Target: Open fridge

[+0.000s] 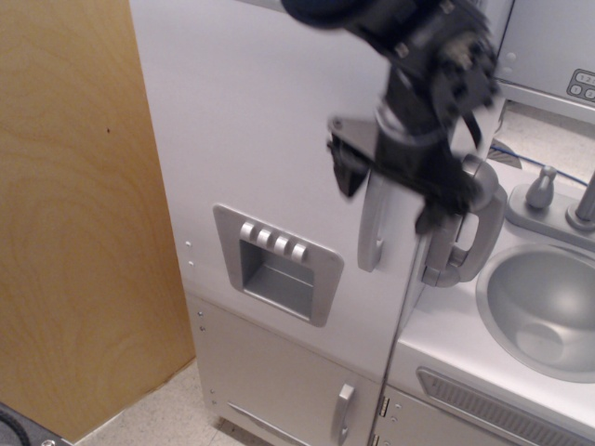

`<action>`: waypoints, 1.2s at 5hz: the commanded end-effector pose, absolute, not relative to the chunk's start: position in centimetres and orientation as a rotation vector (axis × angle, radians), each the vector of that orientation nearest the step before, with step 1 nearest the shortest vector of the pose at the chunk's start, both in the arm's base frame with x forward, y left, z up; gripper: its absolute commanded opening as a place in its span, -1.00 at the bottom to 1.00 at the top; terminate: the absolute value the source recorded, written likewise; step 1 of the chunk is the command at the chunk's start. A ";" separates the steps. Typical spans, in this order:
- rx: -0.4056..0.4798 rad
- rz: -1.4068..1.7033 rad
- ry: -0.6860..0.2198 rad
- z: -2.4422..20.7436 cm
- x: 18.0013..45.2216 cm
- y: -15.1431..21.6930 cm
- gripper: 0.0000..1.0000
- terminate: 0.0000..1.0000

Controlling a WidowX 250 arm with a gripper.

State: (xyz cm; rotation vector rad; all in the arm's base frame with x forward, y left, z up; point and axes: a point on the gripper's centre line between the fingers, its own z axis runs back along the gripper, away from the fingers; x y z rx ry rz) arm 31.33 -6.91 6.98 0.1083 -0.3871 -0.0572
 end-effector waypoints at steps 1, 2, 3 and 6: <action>0.190 0.019 -0.458 8.4 32.3 -3.3 1.00 -1.00; 0.155 0.035 -0.440 8.3 33.0 -2.9 1.00 -1.00; 0.133 0.016 -0.449 7.5 33.0 -3.0 -1.00 -1.00; 0.072 -0.040 -0.459 7.6 29.4 -2.9 -1.00 -1.00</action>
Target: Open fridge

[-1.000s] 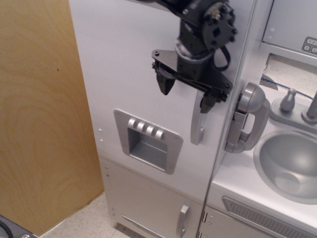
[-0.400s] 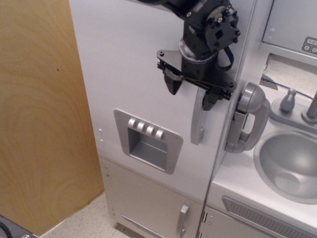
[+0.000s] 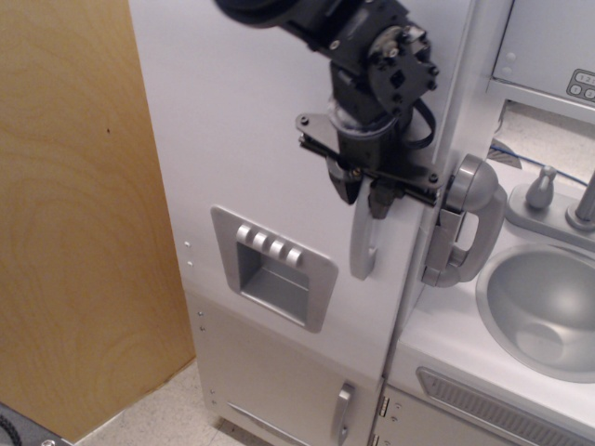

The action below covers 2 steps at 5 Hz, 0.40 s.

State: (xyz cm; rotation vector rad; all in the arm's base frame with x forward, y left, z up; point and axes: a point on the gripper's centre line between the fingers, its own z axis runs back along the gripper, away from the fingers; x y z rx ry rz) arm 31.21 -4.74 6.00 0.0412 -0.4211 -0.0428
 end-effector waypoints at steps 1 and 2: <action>0.096 -0.088 -0.466 7.6 26.6 -2.6 -1.00 -1.00; 0.075 -0.119 -0.353 8.1 23.6 -1.7 1.00 -1.00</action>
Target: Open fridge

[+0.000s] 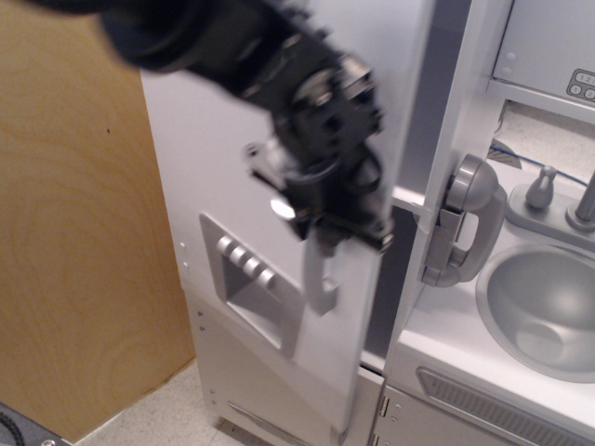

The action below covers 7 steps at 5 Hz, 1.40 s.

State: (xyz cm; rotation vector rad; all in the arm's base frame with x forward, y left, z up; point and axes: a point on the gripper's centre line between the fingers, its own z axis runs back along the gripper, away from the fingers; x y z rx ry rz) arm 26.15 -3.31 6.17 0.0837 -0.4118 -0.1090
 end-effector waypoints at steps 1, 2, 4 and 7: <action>0.070 -0.268 -0.219 8.7 21.5 -2.6 1.00 -1.00; 0.053 -0.397 -0.146 8.2 20.8 -5.7 1.00 -1.00; -0.026 -0.480 -0.151 6.9 19.6 -10.1 1.00 -1.00; -0.035 -0.425 -0.162 6.0 24.0 -14.8 1.00 -1.00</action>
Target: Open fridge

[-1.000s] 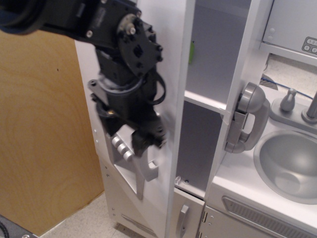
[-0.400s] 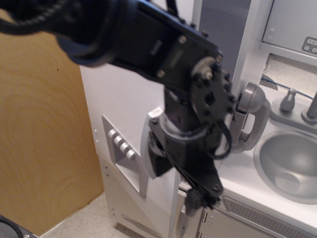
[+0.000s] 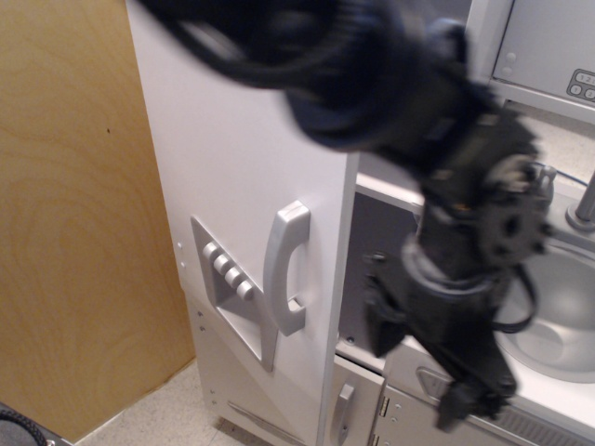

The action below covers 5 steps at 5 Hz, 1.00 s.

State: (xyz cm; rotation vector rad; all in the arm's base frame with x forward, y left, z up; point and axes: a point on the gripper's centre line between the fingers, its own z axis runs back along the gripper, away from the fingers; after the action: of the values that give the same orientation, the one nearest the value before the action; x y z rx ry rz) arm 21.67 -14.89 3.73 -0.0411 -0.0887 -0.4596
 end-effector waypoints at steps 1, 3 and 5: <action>0.001 -0.301 -0.210 6.9 25.9 -11.5 1.00 -1.00; 0.063 -0.234 -0.145 6.5 23.2 -4.8 1.00 -1.00; 0.078 -0.190 -0.126 8.3 18.4 2.2 1.00 -1.00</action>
State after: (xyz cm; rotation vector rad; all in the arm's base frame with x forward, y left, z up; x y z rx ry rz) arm 18.46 1.59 6.96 0.0721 -0.1228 -0.2011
